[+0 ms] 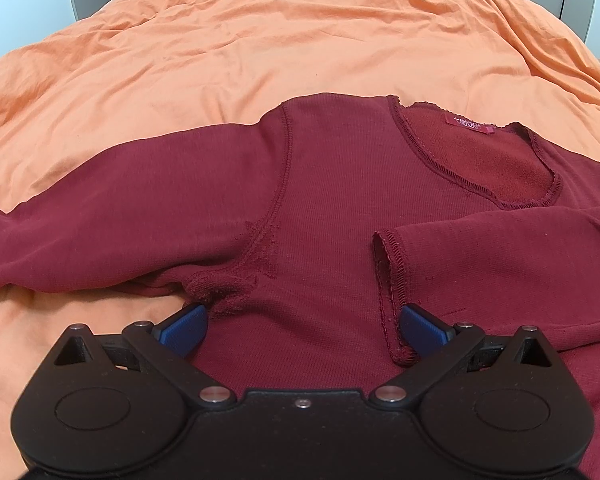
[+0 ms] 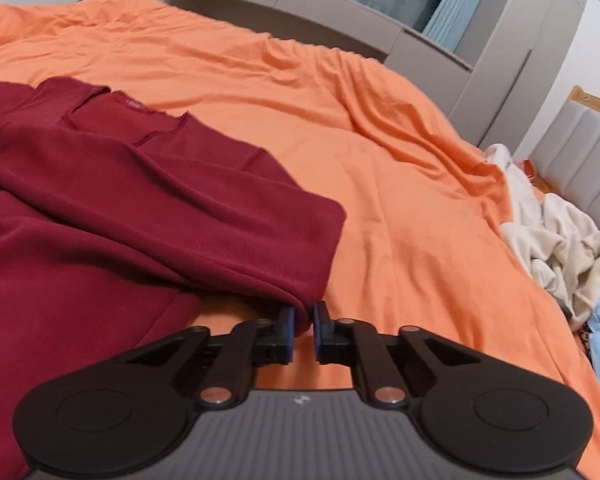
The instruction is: Fold small clothes
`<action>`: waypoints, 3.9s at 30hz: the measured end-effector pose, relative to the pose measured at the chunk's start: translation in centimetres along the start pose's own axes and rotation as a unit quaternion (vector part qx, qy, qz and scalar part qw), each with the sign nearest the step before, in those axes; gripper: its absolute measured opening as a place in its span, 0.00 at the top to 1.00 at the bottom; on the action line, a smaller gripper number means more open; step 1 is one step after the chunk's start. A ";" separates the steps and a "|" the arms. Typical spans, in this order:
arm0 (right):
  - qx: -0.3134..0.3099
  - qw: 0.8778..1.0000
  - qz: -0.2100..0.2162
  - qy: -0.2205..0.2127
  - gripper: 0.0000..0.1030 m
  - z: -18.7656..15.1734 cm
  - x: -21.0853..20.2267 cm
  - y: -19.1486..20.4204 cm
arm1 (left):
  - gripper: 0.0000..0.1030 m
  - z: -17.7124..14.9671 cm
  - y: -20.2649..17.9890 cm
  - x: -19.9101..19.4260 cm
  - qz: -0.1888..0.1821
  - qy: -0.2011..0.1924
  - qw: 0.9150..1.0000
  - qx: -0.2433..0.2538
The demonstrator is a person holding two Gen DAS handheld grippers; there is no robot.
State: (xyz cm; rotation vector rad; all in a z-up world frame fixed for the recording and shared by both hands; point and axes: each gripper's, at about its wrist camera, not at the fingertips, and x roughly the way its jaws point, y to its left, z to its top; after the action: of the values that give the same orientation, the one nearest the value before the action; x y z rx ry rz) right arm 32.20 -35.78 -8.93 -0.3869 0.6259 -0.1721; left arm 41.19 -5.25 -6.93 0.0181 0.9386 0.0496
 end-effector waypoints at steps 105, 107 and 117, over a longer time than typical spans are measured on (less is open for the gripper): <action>0.330 0.940 0.091 -0.012 0.00 -4.9 -15.8 1.3 | 0.57 2.0 -8.1 -4.9 -0.194 -0.068 0.978 0.014; 0.332 0.939 0.089 -0.009 0.00 -5.1 -15.8 1.3 | 0.35 1.8 -7.9 -5.8 -0.184 -0.068 0.980 0.015; 0.321 0.943 0.089 -0.005 0.00 -4.9 -16.0 2.2 | 0.05 2.3 -4.4 -8.5 -0.157 -0.078 0.984 0.009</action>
State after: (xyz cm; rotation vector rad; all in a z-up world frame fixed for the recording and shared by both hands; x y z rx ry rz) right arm 16.58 -30.89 -4.94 0.2999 0.5567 -0.1907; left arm 38.17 -10.11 1.13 -0.1083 0.7763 -0.2490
